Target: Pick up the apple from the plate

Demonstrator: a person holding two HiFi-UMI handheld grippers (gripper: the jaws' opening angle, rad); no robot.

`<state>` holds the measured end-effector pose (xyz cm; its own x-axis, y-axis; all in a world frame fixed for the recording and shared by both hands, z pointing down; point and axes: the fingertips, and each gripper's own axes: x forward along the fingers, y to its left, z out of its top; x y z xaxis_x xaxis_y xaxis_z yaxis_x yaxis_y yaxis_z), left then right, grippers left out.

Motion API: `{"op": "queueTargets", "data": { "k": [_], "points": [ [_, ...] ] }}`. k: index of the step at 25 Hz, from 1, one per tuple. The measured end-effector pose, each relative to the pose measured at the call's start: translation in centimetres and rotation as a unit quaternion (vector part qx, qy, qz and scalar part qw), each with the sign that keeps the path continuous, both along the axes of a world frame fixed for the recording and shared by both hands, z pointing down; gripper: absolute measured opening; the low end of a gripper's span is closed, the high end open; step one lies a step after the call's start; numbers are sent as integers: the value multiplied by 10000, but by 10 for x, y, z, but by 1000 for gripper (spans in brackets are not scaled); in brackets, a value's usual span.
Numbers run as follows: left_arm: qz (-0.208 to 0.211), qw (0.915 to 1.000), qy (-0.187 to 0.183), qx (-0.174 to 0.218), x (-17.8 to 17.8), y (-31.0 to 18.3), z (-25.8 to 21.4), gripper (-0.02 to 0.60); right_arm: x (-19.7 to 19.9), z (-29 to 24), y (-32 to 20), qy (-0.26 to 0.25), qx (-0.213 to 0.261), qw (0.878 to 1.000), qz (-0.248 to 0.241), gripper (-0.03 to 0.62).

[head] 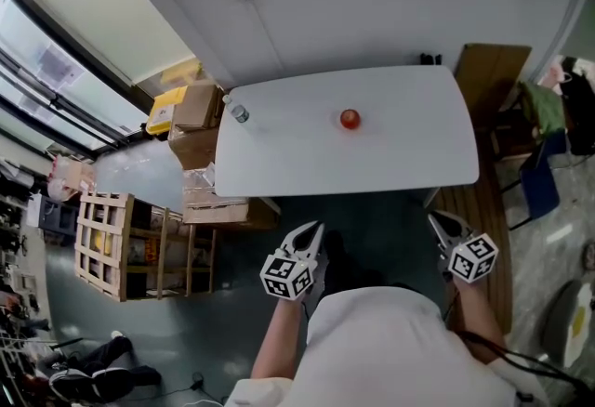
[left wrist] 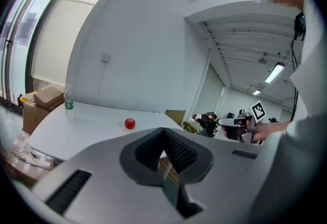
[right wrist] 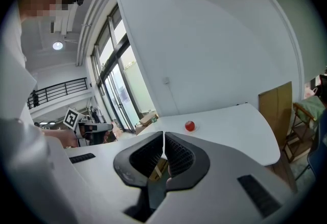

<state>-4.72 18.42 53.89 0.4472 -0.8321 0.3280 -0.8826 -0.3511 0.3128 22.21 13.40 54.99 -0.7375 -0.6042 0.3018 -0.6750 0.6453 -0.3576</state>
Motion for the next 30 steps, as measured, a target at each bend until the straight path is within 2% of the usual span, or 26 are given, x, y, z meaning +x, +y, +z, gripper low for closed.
{"op": "queueTargets", "data": {
  "k": [16, 30],
  "points": [
    [407, 9991, 128, -2, -29, -75, -1, 2, -33, -4, -54, 85, -31, 9993, 367, 37],
    [901, 9957, 218, -77, -69, -162, 2, 2, -84, 0, -109, 229, -185, 9972, 695, 37]
  ]
}}
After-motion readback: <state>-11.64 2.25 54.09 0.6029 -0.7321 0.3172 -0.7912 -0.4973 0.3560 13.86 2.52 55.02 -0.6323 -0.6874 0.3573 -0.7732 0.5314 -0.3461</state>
